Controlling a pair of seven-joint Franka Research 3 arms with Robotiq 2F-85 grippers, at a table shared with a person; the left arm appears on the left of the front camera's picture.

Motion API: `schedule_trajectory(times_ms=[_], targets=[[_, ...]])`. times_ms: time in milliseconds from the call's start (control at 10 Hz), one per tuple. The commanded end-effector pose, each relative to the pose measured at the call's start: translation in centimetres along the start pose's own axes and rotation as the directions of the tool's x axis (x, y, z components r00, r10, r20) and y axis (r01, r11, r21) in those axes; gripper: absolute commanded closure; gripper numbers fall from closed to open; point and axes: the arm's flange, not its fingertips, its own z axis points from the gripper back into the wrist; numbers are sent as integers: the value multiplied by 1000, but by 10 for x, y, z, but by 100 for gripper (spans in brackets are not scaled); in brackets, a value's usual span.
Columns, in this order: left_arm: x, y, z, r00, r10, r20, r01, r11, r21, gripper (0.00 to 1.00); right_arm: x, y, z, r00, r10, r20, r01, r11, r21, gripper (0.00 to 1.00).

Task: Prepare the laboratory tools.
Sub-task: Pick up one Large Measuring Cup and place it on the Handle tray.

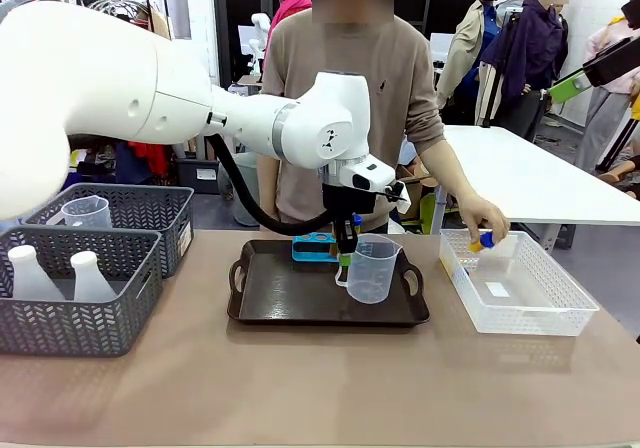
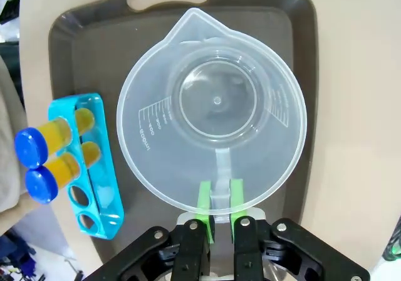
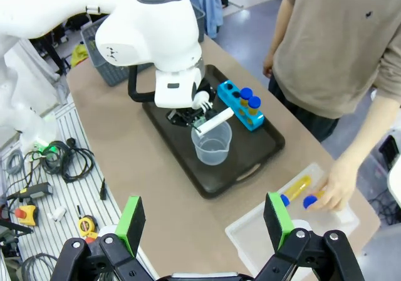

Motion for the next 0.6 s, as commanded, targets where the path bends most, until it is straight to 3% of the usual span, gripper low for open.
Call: schedule_trajectory(times_ms=[0, 200, 500], targets=[[5, 7, 0, 1000, 24, 5, -24, 1000, 20, 100, 1, 0, 0, 1000, 12, 26, -12, 1000, 13, 0], [5, 15, -4, 987, 160, -2, -160, 986, 46, 100, 1, 0, 0, 1000, 12, 26, -12, 1000, 13, 0], [8, 16, -10, 987, 156, -40, -153, 986, 59, 100, 1, 0, 0, 1000, 12, 26, -12, 1000, 13, 0]])
